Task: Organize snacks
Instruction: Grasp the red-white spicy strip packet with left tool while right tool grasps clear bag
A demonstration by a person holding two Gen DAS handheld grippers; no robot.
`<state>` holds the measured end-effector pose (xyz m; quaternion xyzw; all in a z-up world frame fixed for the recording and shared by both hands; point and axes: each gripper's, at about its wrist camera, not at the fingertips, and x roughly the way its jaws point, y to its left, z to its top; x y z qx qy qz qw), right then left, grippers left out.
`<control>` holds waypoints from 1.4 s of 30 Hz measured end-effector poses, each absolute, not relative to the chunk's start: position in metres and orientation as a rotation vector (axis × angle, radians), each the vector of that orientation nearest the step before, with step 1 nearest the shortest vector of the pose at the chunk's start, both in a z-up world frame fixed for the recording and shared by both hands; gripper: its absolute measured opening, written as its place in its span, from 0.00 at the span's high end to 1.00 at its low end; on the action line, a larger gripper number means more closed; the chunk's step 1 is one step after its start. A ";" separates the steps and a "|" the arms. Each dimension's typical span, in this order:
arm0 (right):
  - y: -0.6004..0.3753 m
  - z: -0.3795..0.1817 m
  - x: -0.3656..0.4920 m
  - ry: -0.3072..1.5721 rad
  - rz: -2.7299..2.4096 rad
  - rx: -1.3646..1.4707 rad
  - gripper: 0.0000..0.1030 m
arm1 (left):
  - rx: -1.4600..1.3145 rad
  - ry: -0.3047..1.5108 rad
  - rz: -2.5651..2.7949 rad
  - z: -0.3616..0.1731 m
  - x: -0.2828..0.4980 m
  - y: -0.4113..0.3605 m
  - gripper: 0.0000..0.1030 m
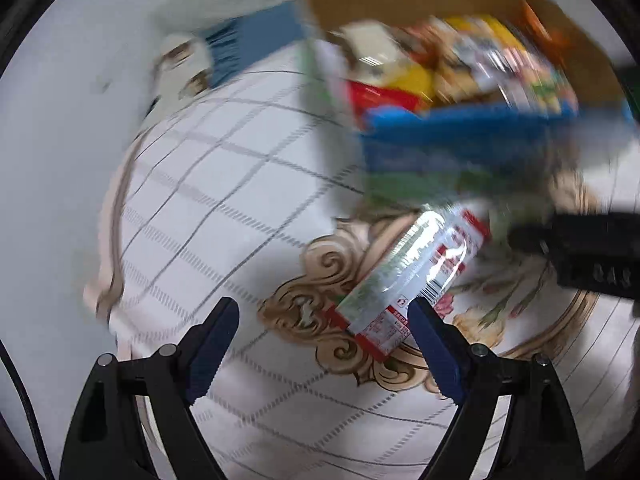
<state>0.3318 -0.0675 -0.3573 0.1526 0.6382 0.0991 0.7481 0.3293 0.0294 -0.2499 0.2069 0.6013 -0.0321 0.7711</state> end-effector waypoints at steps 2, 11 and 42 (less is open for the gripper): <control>-0.067 -0.364 0.332 1.396 0.210 0.334 0.53 | 0.516 1.342 -0.157 -0.266 0.334 0.017 0.16; -0.109 -0.364 0.291 1.449 0.152 0.424 0.71 | 0.652 1.396 -0.348 -0.313 0.345 -0.020 0.16; -0.027 -0.402 0.310 1.523 0.198 0.162 0.53 | -0.033 1.622 -0.022 -0.345 0.248 0.003 0.44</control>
